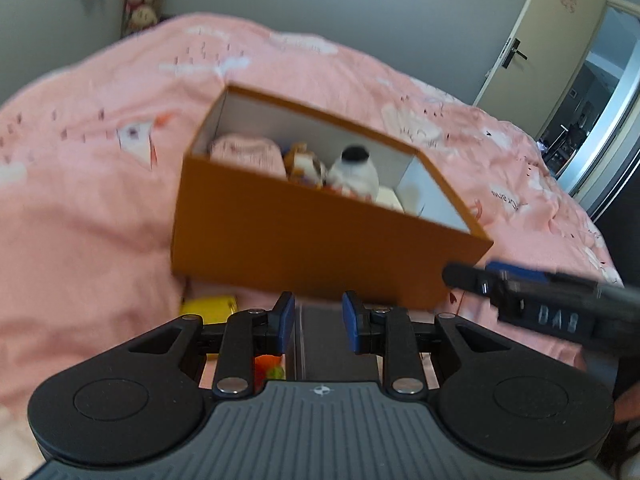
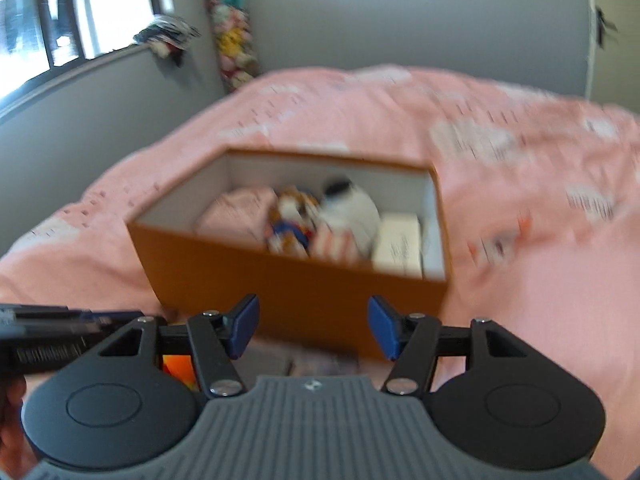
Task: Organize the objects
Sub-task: 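Grasp the black case with the left gripper while the right grasps the photo card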
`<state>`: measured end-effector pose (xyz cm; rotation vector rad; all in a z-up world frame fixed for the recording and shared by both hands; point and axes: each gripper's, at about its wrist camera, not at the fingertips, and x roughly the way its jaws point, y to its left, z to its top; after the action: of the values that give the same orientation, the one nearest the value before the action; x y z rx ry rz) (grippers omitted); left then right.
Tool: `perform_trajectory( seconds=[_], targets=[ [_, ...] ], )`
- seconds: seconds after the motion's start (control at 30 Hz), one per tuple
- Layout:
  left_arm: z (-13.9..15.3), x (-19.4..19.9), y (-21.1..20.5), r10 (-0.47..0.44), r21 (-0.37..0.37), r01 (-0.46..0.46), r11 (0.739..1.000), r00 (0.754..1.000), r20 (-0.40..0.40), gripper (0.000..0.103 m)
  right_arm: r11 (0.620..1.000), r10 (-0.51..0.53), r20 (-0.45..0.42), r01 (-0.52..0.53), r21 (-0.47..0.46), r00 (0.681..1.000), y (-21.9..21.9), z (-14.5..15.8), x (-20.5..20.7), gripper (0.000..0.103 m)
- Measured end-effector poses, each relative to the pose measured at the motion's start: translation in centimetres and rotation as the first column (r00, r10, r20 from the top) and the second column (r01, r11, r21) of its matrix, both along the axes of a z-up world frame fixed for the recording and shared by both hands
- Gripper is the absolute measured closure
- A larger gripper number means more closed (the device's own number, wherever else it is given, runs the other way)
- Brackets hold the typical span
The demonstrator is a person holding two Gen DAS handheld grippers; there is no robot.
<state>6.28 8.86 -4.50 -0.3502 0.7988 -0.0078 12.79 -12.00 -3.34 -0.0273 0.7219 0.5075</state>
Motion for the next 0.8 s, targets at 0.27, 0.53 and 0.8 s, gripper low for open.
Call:
perform_trajectory(
  seconds=[0.27,0.53,0.8],
  targets=[
    [-3.2,-0.1,1.5,0.022,-0.030,-0.023,0.999,0.999,-0.024,0.059,0.998,-0.059,-0.145,0.061,0.003,0.988,-1.0,-4.6,1.1,0.041],
    [-4.9,0.6,1.9,0.005,-0.088,-0.008,0.996,0.999,-0.032,0.051,0.998,-0.065,-0.224,0.064,-0.009,0.972,-0.9,-6.9,2.0,0.042],
    [-5.2,1.1,1.6,-0.009,-0.110,0.007,0.994,1.000,-0.022,0.041,0.997,-0.048,-0.360,0.065,0.036,0.932,-1.3,-9.8,3.4,0.046]
  ],
)
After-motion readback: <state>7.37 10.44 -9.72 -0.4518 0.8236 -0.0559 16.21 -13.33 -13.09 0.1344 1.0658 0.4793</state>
